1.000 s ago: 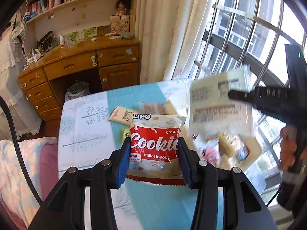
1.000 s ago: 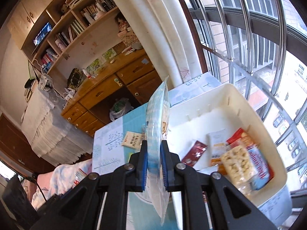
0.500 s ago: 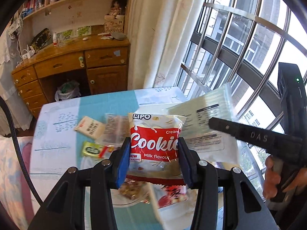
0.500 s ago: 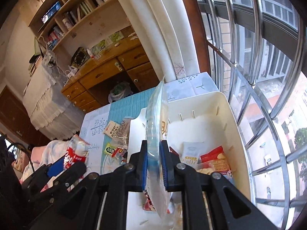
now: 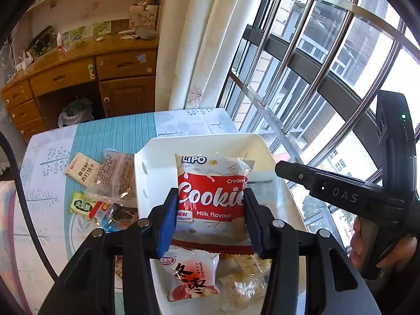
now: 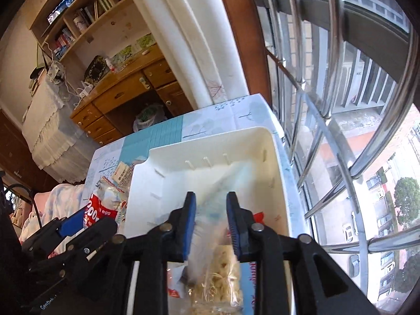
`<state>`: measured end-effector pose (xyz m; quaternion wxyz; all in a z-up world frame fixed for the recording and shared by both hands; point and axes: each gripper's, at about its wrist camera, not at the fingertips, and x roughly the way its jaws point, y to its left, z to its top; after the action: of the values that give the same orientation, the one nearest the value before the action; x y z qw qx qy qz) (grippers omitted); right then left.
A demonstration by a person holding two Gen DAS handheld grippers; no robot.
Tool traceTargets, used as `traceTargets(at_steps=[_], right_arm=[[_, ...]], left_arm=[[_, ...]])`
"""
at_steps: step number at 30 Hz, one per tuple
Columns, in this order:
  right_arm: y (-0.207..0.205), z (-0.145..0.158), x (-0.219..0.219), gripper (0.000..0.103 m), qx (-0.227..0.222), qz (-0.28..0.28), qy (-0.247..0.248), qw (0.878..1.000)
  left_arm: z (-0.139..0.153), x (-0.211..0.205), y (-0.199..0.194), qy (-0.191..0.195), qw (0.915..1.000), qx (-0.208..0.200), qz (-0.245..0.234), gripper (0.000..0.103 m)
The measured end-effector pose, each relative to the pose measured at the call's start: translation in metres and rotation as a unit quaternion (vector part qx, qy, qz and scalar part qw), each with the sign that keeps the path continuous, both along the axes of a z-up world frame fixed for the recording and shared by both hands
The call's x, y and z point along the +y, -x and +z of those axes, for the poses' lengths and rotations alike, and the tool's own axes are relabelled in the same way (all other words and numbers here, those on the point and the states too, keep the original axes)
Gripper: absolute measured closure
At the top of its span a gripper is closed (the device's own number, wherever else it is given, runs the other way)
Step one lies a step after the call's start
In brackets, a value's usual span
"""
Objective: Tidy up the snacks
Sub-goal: 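Lower both packs into the tray and open both tools, then withdraw both open tools from the tray toward the remaining snacks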
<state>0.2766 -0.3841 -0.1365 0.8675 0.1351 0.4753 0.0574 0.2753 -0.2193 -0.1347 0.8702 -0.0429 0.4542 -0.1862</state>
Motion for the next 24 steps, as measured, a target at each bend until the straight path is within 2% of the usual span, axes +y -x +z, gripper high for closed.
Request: traceTargets(at_steps=[2,4,7,9,13,17,24], right_arm=[[0.000,0.000,-0.002,0.066,0.000,0.001,0.000,1.000],[0.002,-0.001,-0.003,0.064,0.000,0.003,-0.003,1.000],[0.003,0.001,-0.002,0.063,-0.003,0.004,-0.006,1.000],[0.004,0.002,0.001,0.056,-0.004,0.005,-0.004,1.000],[0.006,0.007,0.008,0.052,-0.010,0.007,-0.004,1.000],[0.014,0.012,0.018,0.037,-0.018,0.006,0.000,1.000],[0.029,0.020,0.043,0.035,-0.023,0.002,0.009,1.000]], left_arm=[[-0.001,-0.003,-0.001,0.005,1.0000,0.007,-0.002,0.049],[0.000,-0.001,-0.001,0.005,0.9999,0.009,-0.001,0.034],[0.003,0.000,0.003,0.002,1.0000,0.007,0.002,0.026],[0.005,0.003,0.004,0.000,0.9999,0.010,0.007,0.024],[0.010,0.016,0.009,0.008,0.9994,0.024,0.022,0.023],[0.016,0.034,0.017,0.015,0.9986,0.027,0.044,0.022],[0.026,0.076,0.037,0.027,0.9967,0.027,0.071,0.022]])
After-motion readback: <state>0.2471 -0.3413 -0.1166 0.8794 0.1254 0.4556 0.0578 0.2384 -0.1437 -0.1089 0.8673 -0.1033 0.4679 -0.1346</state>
